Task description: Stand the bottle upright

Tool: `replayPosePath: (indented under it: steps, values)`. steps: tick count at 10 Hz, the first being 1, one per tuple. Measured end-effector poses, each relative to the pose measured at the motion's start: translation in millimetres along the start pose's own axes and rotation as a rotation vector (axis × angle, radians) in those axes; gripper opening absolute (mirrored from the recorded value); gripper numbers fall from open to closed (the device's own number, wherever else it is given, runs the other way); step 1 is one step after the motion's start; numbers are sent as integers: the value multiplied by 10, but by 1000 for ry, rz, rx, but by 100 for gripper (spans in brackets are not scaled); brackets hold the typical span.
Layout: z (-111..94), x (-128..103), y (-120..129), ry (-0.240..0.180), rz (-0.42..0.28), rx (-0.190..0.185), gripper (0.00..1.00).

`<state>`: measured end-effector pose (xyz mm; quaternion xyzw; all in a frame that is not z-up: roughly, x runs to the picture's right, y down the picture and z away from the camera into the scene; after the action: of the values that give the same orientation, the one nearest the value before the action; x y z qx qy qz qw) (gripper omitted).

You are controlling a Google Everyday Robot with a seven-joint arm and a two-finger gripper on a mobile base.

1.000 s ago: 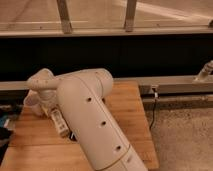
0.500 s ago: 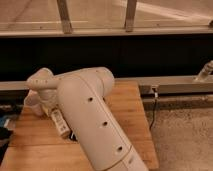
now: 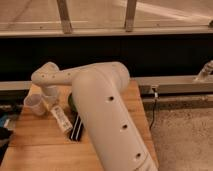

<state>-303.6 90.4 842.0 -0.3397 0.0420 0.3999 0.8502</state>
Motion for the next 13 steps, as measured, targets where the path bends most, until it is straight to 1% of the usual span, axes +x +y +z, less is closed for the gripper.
replayPosePath:
  steps: [1,2,3,7,9,11,12,13]
  values:
    - [-86,-12,-33,-30,6,-6,0]
    - [-123,-30,-43,-51,8,-11,0]
    - [-148,-49,-49,-62,8,-12,0]
    - [-237,-224,18,-79,-21,0,0]
    - [-306,-316,23,-98,-29,10,0]
    - [-431,-461,6,-140,-38,25,0]
    - [-518,-573,9,-168,-43,31,0]
    - [-569,-650,20,-203,-49,28,0]
